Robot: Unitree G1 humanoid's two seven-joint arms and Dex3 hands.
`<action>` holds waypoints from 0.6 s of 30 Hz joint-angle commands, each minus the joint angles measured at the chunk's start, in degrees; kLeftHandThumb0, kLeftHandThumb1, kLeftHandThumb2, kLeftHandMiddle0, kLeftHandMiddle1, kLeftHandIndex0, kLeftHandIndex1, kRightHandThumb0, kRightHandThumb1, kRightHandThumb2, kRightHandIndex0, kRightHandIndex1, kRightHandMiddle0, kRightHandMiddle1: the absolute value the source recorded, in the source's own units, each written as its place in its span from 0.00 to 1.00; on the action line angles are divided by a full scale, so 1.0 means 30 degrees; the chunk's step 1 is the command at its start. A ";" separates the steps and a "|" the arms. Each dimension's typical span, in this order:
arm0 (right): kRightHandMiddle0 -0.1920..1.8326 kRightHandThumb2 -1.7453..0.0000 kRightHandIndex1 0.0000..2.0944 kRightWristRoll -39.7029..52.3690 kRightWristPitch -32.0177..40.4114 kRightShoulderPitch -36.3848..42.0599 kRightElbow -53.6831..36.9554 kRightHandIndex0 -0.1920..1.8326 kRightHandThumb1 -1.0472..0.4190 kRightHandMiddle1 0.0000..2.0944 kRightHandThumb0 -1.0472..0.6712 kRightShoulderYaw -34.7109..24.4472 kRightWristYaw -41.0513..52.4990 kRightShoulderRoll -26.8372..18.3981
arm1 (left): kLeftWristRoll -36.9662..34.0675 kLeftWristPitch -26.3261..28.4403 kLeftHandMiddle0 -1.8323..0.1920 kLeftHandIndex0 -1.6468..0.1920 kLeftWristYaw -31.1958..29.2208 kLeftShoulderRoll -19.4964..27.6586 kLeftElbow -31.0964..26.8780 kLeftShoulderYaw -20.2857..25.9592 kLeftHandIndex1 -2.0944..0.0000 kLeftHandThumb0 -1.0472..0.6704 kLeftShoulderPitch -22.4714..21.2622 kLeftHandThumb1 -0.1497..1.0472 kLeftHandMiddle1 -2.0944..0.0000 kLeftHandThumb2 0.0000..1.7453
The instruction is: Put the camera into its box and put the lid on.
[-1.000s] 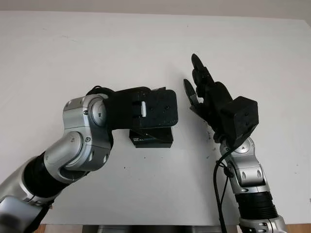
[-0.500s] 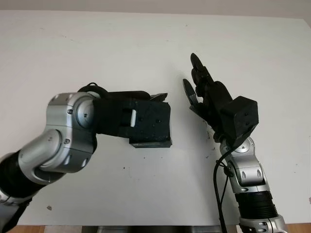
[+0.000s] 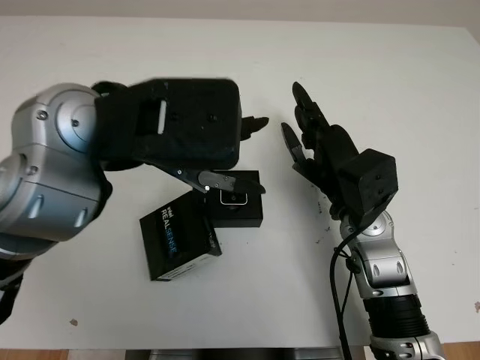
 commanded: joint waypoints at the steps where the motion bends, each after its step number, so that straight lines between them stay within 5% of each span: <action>1: 0.11 0.71 0.03 -0.0015 -0.0158 0.0068 -0.0028 0.09 0.00 0.03 0.18 -0.0018 0.0096 -0.0188 | -0.0284 -0.0368 0.68 1.00 0.0709 0.0046 -0.0221 0.0883 1.00 0.16 0.0088 1.00 0.00 0.21; 6: 0.10 0.71 0.03 0.0040 -0.0035 0.0055 0.0020 0.08 0.00 0.03 0.17 -0.0034 0.0347 -0.0304 | 0.0069 -0.2520 0.72 1.00 0.3378 -0.0352 0.0967 0.1443 1.00 0.17 0.1216 1.00 0.01 0.18; 10: 0.10 0.71 0.03 0.0104 -0.0365 0.0064 0.0125 0.08 0.00 0.03 0.18 -0.0101 0.0381 -0.0293 | 0.1117 -0.6136 0.75 1.00 0.5986 -0.0800 0.2301 0.1717 1.00 0.15 0.2712 1.00 0.00 0.19; 13: 0.11 0.71 0.03 0.0029 -0.0298 0.0081 0.0101 0.09 0.00 0.03 0.18 -0.0079 0.0360 -0.0335 | 0.0944 -0.9167 0.82 0.99 0.7829 -0.1478 0.3441 0.3284 0.99 0.16 0.4235 1.00 0.03 0.16; 14: 0.11 0.71 0.03 0.0001 -0.0264 0.0098 0.0070 0.09 0.00 0.03 0.18 -0.0068 0.0351 -0.0350 | 0.0897 -1.0321 0.89 0.98 0.8239 -0.1485 0.3802 0.3762 0.99 0.16 0.4696 1.00 0.25 0.14; 15: 0.11 0.71 0.03 -0.0013 -0.0251 0.0107 0.0039 0.09 0.00 0.03 0.18 -0.0063 0.0353 -0.0361 | 0.0779 -1.1510 0.91 0.98 0.8408 -0.1333 0.4123 0.4249 0.98 0.16 0.5149 1.00 0.36 0.13; 18: 0.10 0.71 0.03 0.0117 -0.0056 0.0154 -0.0183 0.08 0.00 0.03 0.19 -0.0130 0.0425 -0.0369 | 0.0528 -1.3933 0.87 0.96 0.8396 -0.0635 0.4040 0.5799 0.97 0.11 0.6866 1.00 0.85 0.08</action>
